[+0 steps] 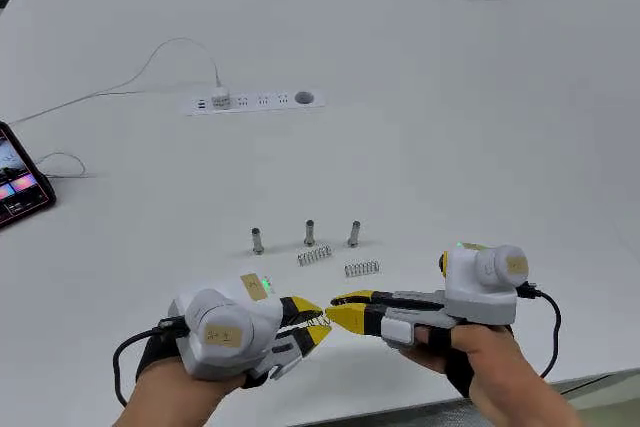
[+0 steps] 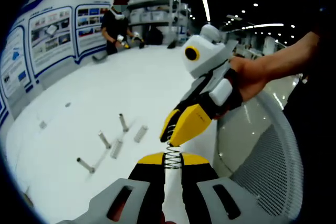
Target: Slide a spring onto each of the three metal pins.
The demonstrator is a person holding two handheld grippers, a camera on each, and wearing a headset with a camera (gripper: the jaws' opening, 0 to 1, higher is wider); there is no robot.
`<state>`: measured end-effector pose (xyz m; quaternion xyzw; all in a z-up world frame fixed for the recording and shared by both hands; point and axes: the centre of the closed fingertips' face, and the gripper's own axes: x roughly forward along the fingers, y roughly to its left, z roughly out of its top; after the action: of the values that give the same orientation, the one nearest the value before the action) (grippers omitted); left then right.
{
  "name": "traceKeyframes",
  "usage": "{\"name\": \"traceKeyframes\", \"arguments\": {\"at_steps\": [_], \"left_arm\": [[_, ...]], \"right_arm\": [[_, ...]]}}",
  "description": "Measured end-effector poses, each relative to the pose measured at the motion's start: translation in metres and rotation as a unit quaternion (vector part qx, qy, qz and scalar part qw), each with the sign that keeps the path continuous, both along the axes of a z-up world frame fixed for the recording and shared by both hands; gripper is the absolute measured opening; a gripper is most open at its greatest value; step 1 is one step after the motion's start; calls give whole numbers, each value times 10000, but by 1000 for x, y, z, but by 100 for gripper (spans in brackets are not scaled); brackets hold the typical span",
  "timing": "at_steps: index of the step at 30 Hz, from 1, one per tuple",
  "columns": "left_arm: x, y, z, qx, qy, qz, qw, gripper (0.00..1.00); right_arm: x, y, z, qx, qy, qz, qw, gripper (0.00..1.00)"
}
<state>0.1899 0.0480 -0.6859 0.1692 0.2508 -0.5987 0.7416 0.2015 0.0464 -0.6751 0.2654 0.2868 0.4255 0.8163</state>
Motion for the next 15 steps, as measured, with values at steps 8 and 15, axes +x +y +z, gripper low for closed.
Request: {"name": "traceKeyframes", "arguments": {"at_steps": [8, 15], "left_arm": [[2, -6, 5, -82, 42, -86, 9999, 10], [9, -15, 16, -234, -2, -162, 9996, 9]], "right_arm": [[1, -2, 13, -218, -121, 338, 9991, 12], [6, -5, 27, -834, -457, 823, 9921, 12]]}}
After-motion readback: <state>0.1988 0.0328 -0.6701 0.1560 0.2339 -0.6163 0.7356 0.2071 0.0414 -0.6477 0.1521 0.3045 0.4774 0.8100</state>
